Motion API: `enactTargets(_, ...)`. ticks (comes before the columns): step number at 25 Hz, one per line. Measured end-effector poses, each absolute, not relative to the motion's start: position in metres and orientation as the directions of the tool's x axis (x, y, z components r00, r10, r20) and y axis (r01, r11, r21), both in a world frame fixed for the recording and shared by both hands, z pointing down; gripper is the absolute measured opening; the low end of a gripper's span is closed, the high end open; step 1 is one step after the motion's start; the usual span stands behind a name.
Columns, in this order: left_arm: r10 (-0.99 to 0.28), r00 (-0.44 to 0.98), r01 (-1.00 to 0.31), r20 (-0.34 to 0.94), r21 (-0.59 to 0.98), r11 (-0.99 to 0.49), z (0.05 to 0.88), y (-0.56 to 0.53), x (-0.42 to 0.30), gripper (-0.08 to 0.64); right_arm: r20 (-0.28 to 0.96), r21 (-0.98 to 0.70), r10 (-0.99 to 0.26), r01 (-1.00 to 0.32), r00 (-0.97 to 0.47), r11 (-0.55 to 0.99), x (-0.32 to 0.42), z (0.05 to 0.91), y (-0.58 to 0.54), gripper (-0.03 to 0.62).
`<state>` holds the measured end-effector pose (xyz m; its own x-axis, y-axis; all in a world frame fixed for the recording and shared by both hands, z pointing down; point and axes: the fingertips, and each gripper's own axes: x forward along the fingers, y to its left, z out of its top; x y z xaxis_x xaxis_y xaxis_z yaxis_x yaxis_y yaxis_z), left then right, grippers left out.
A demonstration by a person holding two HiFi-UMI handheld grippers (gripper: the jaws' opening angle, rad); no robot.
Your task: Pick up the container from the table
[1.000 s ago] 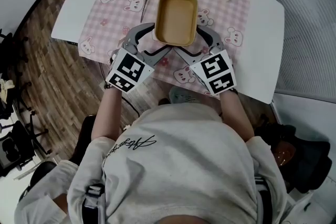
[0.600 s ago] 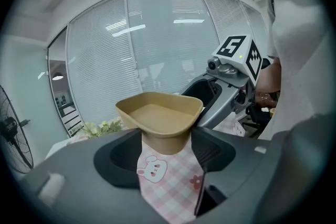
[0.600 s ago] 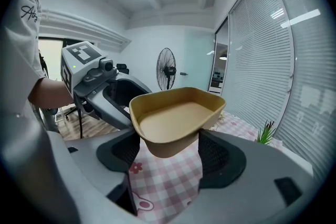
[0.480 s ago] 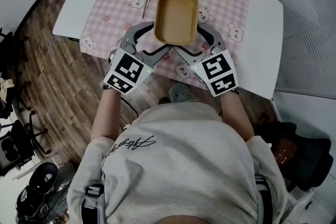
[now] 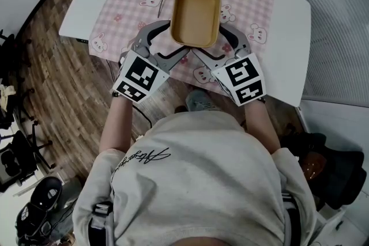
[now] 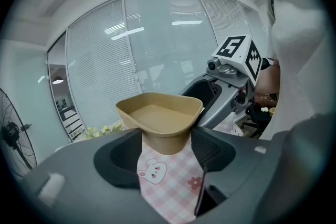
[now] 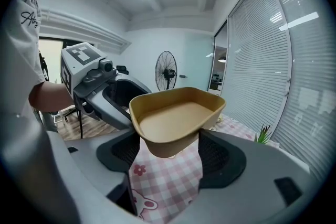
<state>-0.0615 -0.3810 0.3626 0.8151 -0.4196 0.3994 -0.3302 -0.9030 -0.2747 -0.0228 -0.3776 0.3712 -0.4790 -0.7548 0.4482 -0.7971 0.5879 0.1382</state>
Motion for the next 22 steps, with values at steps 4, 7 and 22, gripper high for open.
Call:
enactTargets(4,-0.419,0.819,-0.331,0.392,-0.273,-0.903,0.359,-0.382,-0.061,0.293,0.446,0.138,-0.756,-0.798,-0.479,0.587,-0.022,0.367,-0.379,0.347)
enactTargets(7,-0.42,0.821,-0.331,0.387,-0.277,-0.902,0.355,-0.381,-0.06,0.291,0.442,0.139,-0.757,-0.798,-0.481,0.587,-0.022,0.364,-0.378,0.347)
enactTargets(22,-0.415,0.838,-0.341,0.353,-0.255,-0.905,0.342,-0.377,-0.06,0.29,0.437,0.147,-0.761,-0.797,-0.479,0.586,-0.02,0.35,-0.373,0.347)
